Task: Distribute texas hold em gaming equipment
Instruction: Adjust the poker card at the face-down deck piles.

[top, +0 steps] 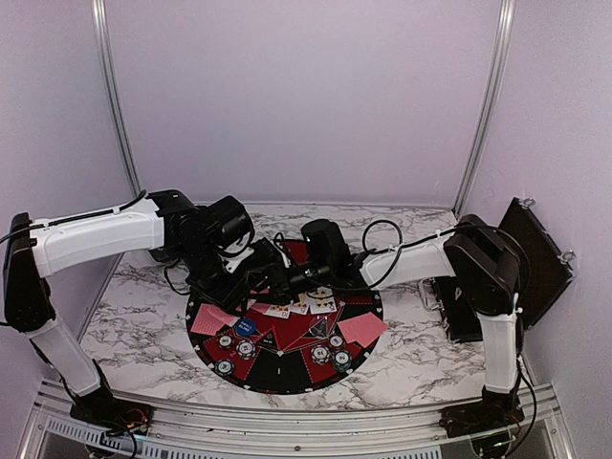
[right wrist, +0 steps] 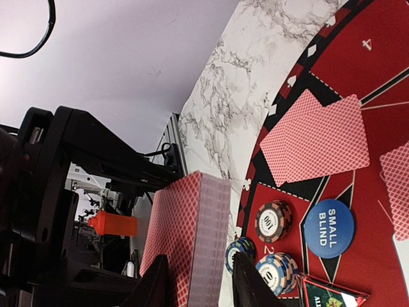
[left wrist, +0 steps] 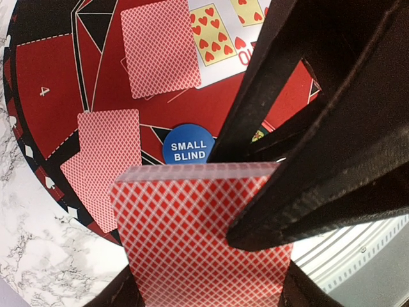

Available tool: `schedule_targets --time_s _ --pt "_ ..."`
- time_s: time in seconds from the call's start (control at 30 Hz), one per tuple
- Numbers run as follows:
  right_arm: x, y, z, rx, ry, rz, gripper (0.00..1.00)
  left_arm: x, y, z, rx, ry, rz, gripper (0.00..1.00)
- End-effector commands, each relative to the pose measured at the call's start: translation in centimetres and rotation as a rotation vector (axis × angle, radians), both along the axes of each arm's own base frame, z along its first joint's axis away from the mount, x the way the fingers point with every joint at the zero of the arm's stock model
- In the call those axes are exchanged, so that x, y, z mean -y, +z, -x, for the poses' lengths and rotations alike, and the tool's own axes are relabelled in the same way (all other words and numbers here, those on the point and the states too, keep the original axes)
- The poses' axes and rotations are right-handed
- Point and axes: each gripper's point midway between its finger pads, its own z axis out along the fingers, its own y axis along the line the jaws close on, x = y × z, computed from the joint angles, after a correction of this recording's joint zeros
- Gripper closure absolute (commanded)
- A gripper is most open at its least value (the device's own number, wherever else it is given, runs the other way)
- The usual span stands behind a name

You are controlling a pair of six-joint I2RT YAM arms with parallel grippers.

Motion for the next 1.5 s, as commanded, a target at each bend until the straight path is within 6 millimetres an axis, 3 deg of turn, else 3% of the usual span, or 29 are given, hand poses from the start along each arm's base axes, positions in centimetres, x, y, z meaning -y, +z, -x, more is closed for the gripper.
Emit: schedule_targets --time_s 0.0,0.33,0.57,0.67,0.93,1.2,1.47 --pt "1.5 -1.1 -1.6 -0.018 -0.074 0.050 0.68 -0.1 1.3 0.3 0.007 -0.015 0.014 0.47" --pt "2.1 -1.0 -2.0 -0.026 -0.089 0.042 0.66 -0.2 1.2 0.4 0.006 -0.014 0.012 0.47" --pt "1.0 2.1 -0.7 -0.027 -0.052 -0.055 0.50 -0.2 1.1 0.3 0.003 -0.013 0.010 0.47" --pt "0.1 2.5 0.1 -0.021 -0.036 -0.066 0.42 -0.1 1.1 0.3 0.003 -0.015 0.011 0.47" --pt "-1.2 0.0 1.1 -0.064 -0.015 -0.047 0.40 0.1 1.3 0.2 0.005 -0.017 0.015 0.47" --pt "-0.4 -3.5 -0.2 -0.063 -0.064 0.056 0.45 0.1 1.6 0.2 0.013 -0.017 0.022 0.47" --pt "1.0 -3.8 -1.6 -0.055 -0.108 0.082 0.52 0.0 1.5 0.2 0.012 -0.016 0.019 0.47"
